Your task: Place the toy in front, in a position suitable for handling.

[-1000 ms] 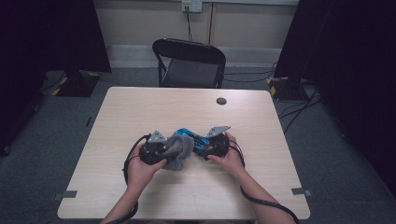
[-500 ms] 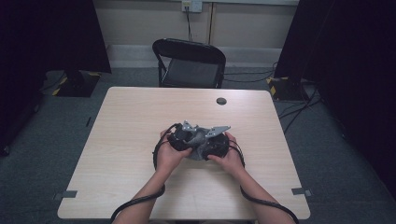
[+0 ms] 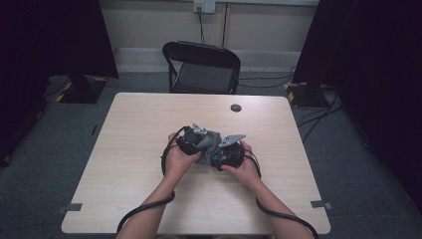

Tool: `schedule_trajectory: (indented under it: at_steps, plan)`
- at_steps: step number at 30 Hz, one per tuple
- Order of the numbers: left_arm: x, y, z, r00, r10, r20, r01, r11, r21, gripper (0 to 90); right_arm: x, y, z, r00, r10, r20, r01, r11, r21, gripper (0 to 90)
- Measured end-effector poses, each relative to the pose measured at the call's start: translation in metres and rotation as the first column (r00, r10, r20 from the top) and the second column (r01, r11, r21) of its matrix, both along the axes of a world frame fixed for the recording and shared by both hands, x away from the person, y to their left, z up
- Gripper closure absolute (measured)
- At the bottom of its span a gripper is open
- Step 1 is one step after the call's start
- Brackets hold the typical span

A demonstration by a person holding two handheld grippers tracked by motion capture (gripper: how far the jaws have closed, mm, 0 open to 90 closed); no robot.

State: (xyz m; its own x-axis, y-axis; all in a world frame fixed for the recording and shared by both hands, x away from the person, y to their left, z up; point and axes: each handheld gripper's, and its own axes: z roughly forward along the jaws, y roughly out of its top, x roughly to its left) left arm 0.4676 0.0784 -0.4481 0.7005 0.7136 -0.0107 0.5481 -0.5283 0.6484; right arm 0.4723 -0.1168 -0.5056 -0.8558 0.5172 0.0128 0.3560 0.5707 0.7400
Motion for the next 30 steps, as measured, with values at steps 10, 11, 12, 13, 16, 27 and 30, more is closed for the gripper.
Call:
schedule_trajectory:
  at_steps: [10,11,12,13,16,27,30]
  plan:
    - [0.019,0.021,-0.005,0.9973,0.063,-0.039,-0.064,0.9975,-0.028,70.9,0.000,0.000,0.000,1.0000,0.000,-0.001,0.000,1.0000,0.000,24.3]
    - [0.020,0.022,-0.006,0.9968,0.070,-0.039,-0.071,0.9971,-0.028,70.9,0.000,0.000,0.000,1.0000,0.000,-0.001,0.000,1.0000,0.000,24.3]
    - [0.022,0.025,-0.006,0.9960,0.078,-0.043,-0.079,0.9966,-0.024,70.9,0.000,0.000,0.000,1.0000,0.000,-0.001,0.000,1.0000,0.000,24.3]
    - [0.024,0.027,-0.006,0.9956,0.081,-0.046,-0.082,0.9965,-0.016,70.9,0.000,0.000,0.000,1.0000,0.000,0.000,0.000,1.0000,0.000,24.3]
    - [0.027,0.032,-0.008,0.9935,0.099,-0.056,-0.100,0.9947,-0.022,70.9,0.000,0.000,0.000,1.0000,0.000,-0.001,0.000,1.0000,0.000,24.3]
    - [0.038,0.047,-0.014,0.9861,0.152,-0.067,-0.154,0.9874,-0.035,70.9,0.000,0.000,0.000,1.0000,0.001,-0.001,-0.001,1.0000,0.001,24.3]
    - [0.041,0.052,-0.016,0.9830,0.167,-0.077,-0.170,0.9847,-0.038,70.9,0.000,0.000,0.000,1.0000,0.002,0.000,-0.002,1.0000,0.001,24.3]
